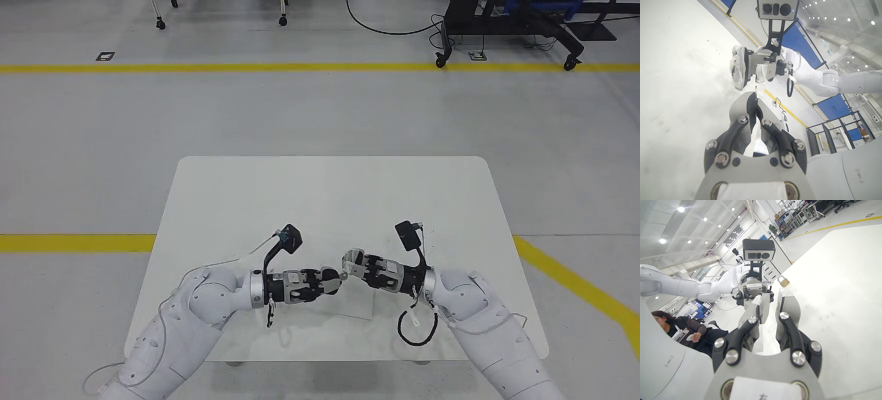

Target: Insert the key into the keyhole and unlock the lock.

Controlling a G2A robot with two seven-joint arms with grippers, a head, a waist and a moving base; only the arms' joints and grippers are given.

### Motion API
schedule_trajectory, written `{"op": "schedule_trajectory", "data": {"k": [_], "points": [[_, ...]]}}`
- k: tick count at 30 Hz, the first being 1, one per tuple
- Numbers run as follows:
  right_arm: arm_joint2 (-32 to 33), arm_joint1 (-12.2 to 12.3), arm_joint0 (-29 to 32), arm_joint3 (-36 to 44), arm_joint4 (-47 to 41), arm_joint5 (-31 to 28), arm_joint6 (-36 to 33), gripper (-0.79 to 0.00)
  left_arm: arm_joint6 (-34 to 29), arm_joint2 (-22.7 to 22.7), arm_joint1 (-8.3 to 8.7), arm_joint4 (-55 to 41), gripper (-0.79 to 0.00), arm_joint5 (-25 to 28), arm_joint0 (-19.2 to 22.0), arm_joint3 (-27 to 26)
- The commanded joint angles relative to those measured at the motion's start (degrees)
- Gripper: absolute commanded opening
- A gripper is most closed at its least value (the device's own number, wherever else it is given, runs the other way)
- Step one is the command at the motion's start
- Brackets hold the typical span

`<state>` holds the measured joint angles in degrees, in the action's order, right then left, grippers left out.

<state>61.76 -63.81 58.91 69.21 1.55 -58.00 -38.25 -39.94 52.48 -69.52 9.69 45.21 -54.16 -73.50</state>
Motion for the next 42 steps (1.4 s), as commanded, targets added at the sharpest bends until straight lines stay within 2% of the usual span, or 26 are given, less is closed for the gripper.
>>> {"op": "schedule_trajectory", "data": {"k": [1, 14, 19, 22, 42], "points": [[-0.1, 0.1, 0.1, 0.2, -0.2, 0.0, 0.0, -0.656, 0.0, 0.1, 0.05, 0.0, -0.785, -0.4, 0.0, 0.0], [-0.3, 1.0, 0.6, 1.5, -0.9, 0.0, -2.0, -0.683, -0.5, -0.4, 0.18, 0.1, -0.785, -1.6, 0.2, -0.4], [-0.2, 1.4, 0.8, 1.9, -0.2, 0.0, -2.5, -0.720, -0.7, -0.5, 0.19, -0.2, -0.785, -2.0, 0.3, -0.8], [-0.2, 1.5, 0.9, 2.1, 0.0, 0.0, -2.4, -0.785, -1.0, -0.5, 0.24, -0.3, -0.785, -2.3, 0.5, -0.9], [-0.6, 2.5, 1.4, 2.9, 2.1, 0.0, -1.2, -0.785, -1.2, 0.4, 0.57, -3.0, -0.785, -3.5, 0.8, -0.1]]}}
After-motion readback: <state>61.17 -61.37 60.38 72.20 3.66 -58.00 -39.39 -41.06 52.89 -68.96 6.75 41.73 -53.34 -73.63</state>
